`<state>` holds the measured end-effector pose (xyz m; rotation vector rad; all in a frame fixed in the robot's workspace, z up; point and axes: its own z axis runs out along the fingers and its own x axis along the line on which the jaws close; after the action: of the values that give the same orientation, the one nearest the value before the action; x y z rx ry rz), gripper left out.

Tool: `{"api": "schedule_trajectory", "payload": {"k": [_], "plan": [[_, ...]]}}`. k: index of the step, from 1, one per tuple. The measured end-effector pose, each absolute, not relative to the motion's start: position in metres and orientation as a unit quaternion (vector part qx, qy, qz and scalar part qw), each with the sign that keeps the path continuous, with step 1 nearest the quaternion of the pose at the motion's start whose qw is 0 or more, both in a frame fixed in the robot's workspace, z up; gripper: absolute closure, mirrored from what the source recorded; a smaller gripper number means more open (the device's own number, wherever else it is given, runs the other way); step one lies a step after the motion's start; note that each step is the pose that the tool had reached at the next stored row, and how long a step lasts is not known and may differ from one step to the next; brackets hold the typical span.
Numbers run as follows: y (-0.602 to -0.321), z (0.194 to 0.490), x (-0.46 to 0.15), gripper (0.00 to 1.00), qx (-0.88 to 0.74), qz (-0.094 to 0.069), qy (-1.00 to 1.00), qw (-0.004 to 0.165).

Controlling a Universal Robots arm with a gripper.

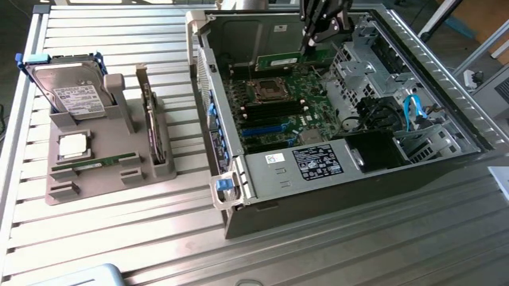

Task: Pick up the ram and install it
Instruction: 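Insert the ram into the slot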

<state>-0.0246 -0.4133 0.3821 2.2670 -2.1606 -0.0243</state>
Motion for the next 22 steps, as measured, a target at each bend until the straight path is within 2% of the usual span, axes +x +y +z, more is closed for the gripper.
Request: {"api": "schedule_trajectory", "payload": {"k": [9,15,22], "plan": [[-0.413,0.371,-0.013,0.88,0.724,-0.008,-0.690,0.005],[-0.413,0.349,-0.012,0.88,0.717,-0.008,-0.697,0.005],[-0.413,0.347,-0.012,0.88,0.713,-0.008,-0.702,0.005]]}}
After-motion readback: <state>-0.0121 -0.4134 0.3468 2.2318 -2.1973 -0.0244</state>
